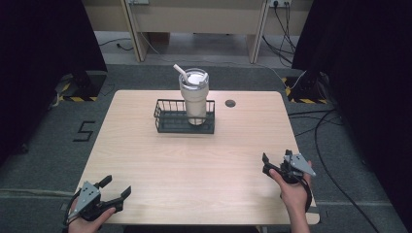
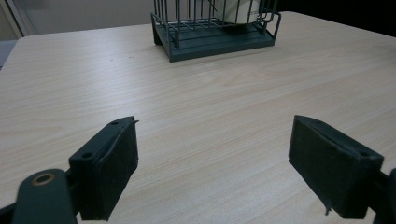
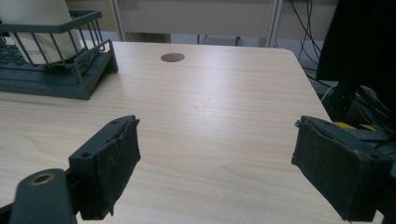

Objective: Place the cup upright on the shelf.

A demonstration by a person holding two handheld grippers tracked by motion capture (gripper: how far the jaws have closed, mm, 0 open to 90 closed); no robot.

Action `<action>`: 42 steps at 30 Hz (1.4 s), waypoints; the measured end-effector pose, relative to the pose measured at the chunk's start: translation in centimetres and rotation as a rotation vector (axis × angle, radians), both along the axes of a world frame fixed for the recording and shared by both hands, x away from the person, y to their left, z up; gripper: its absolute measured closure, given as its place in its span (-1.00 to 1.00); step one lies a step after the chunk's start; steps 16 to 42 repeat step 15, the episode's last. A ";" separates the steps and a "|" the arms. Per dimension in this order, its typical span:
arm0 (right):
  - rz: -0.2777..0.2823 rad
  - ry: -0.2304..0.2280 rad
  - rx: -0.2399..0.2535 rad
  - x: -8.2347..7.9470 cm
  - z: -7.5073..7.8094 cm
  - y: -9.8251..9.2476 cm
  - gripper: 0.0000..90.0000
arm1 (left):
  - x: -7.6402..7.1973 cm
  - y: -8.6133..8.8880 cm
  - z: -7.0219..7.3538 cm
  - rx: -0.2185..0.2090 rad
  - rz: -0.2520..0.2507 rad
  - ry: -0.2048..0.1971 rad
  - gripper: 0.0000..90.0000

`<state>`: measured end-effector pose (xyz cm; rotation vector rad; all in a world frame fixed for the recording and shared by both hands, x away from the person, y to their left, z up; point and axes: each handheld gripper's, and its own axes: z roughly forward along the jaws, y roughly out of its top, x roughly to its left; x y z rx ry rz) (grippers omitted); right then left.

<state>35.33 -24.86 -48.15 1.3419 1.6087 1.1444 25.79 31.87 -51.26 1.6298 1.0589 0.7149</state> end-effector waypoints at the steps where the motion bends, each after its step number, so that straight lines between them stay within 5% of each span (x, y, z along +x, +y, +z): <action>1: -0.003 0.000 0.001 -0.1 -0.1 -0.1 -0.68 | 0.0 0.0 0.0 0.000 0.000 0.000 -0.66; 11: 0.001 -0.030 0.034 -1.1 -0.8 -0.7 -0.67 | 0.0 -0.1 0.0 0.001 -0.006 0.001 -0.66; 15: 0.032 -0.013 0.124 -1.5 -0.9 -0.9 -0.69 | 0.1 -0.2 0.0 0.002 -0.013 0.001 -0.66; 42: 0.032 -0.013 0.124 -1.5 -0.9 -0.9 -0.69 | 0.1 -0.2 0.0 0.002 -0.013 0.001 -0.66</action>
